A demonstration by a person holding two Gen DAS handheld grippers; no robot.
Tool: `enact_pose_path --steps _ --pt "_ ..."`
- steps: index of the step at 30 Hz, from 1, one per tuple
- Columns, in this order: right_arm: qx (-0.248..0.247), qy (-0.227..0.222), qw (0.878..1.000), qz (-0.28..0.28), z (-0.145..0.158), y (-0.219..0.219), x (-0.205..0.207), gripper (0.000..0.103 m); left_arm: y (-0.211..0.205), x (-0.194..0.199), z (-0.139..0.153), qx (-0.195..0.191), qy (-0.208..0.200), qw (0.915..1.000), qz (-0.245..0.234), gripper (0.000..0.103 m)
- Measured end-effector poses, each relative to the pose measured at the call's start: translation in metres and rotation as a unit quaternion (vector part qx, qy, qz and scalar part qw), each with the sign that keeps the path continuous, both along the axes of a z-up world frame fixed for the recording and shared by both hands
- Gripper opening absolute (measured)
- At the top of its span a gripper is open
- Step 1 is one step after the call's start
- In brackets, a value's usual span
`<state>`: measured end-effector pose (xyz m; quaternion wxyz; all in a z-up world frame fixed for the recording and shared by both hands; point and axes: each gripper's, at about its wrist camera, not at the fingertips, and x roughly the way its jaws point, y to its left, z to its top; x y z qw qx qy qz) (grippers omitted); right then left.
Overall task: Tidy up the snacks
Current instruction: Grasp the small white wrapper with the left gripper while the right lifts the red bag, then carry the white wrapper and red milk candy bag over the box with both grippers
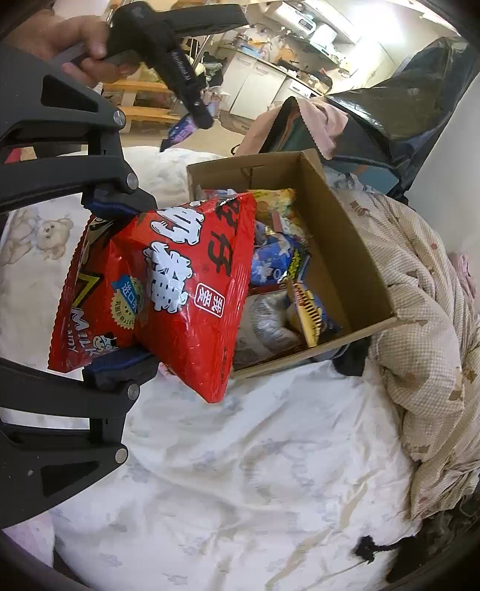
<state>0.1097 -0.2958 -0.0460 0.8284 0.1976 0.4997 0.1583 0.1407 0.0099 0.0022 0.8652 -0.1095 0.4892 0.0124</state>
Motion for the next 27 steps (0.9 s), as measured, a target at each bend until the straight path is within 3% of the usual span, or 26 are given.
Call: enact_pose_path --steps 10,19,24,27 --pt "-0.026 -0.050 0.998 0.016 0.018 0.018 0.043 0.059 -0.021 0.040 0.010 0.040 -0.032 0.9978 -0.043 0.014" --pt "-0.064 -0.097 0.992 0.049 0.020 0.053 0.078 0.059 -0.040 0.072 0.001 0.102 -0.059 0.9896 -0.083 0.015" --pt "-0.067 -0.092 0.992 0.063 0.006 0.067 0.101 0.059 -0.045 0.077 -0.016 0.110 -0.054 0.9880 -0.094 0.015" --pt "-0.067 -0.057 0.994 0.072 -0.015 0.077 0.113 0.059 -0.047 0.080 -0.025 0.121 -0.051 0.9867 -0.095 0.015"
